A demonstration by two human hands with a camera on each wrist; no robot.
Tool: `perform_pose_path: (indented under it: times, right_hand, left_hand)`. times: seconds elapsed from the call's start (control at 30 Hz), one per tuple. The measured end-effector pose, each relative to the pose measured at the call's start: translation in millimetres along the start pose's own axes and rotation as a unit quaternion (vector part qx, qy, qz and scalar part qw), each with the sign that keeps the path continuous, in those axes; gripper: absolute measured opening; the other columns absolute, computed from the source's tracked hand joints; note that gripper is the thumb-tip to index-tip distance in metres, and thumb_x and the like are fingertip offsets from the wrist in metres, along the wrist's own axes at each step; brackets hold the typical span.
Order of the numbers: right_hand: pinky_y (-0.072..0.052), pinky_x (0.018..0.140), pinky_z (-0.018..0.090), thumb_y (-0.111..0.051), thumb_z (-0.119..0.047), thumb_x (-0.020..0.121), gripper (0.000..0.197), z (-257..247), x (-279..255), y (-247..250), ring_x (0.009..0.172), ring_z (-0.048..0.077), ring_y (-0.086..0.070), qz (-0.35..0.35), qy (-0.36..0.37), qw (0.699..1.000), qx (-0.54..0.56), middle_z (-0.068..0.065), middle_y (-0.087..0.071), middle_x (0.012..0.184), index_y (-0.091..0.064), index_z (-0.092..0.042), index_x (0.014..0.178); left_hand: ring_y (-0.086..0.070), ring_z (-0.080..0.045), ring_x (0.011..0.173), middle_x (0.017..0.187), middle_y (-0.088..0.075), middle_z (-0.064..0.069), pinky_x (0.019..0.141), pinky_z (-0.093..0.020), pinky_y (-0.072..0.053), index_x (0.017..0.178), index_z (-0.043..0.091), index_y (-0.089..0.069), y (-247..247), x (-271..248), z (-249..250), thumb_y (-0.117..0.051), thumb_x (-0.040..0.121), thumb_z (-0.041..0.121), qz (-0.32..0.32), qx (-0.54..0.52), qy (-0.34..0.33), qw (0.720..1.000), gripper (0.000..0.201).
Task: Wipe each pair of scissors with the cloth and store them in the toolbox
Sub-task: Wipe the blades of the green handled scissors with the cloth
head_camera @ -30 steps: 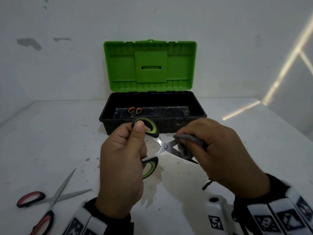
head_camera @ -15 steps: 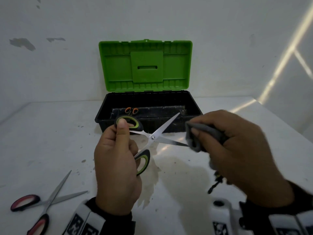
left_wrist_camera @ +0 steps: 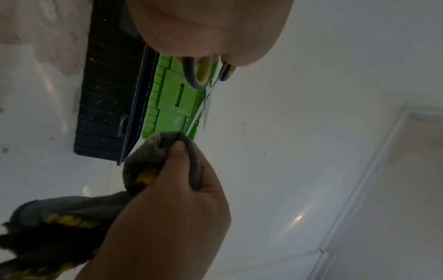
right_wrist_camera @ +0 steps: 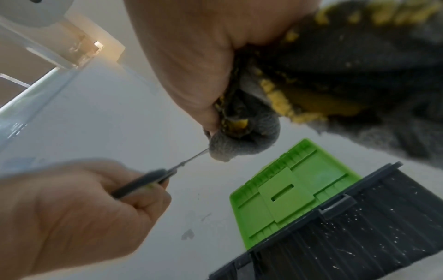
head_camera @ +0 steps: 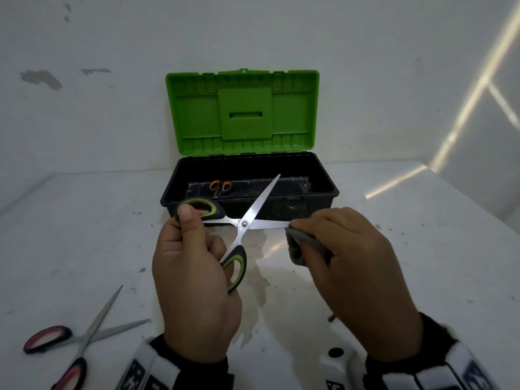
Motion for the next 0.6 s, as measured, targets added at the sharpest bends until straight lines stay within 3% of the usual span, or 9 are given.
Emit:
perform_pose_path:
  times: [0.2, 0.3, 0.47, 0.6]
  right_hand:
    - [-0.051, 0.068, 0.026, -0.067, -0.017, 0.087, 0.005, -22.8, 13.0, 16.0, 0.075, 0.008, -0.061, 0.041, -0.032, 0.991, 0.124, -0.012, -0.066, 0.079, -0.071, -0.019, 0.09]
    - [-0.05, 0.067, 0.028, -0.069, -0.016, 0.087, 0.002, -32.2, 19.3, 8.5, 0.074, 0.008, -0.06, 0.028, -0.023, 0.992, 0.124, -0.011, -0.065, 0.077, -0.069, -0.018, 0.087]
    - [-0.047, 0.065, 0.018, -0.068, -0.015, 0.089, 0.015, -21.8, 18.6, -7.5, 0.067, 0.005, -0.056, 0.032, -0.05, 0.995, 0.085, -0.014, -0.06, 0.068, -0.064, -0.02, 0.076]
    - [-0.051, 0.062, 0.014, -0.066, -0.014, 0.091, 0.018, -13.9, 15.9, -8.2, 0.07, 0.0, -0.061, 0.032, -0.092, 0.985, 0.145, -0.018, -0.059, 0.065, -0.064, -0.019, 0.074]
  left_hand:
    - [-0.022, -0.007, 0.044, 0.048, -0.029, 0.01, 0.044, -0.023, -0.019, 0.079, 0.023, -0.059, -2.3, -3.1, 1.6, -0.047, 0.099, 0.043, 0.009, 0.009, -0.019, 1.0, 0.03]
    - [-0.021, -0.009, 0.045, 0.049, -0.027, 0.01, 0.045, -0.024, -0.018, 0.079, 0.023, -0.059, -4.7, -6.9, 0.5, -0.047, 0.1, 0.042, -0.002, -0.001, -0.023, 1.0, 0.031]
    - [-0.021, -0.007, 0.045, 0.052, -0.026, 0.01, 0.041, -0.018, -0.02, 0.085, 0.024, -0.064, -5.1, -8.7, 1.0, -0.044, 0.101, 0.039, -0.016, -0.014, -0.026, 0.999, 0.03]
    - [-0.023, -0.008, 0.046, 0.052, -0.027, 0.009, 0.042, -0.019, -0.022, 0.082, 0.025, -0.062, -4.2, -9.2, -0.3, -0.044, 0.101, 0.04, -0.012, -0.003, -0.042, 0.999, 0.03]
Point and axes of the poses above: each hand's wrist, its own x-axis towards the middle knuckle, its own y-axis out of the back of the hand, z = x × y, the point moved 6 cm from there along x, towards the middle knuckle
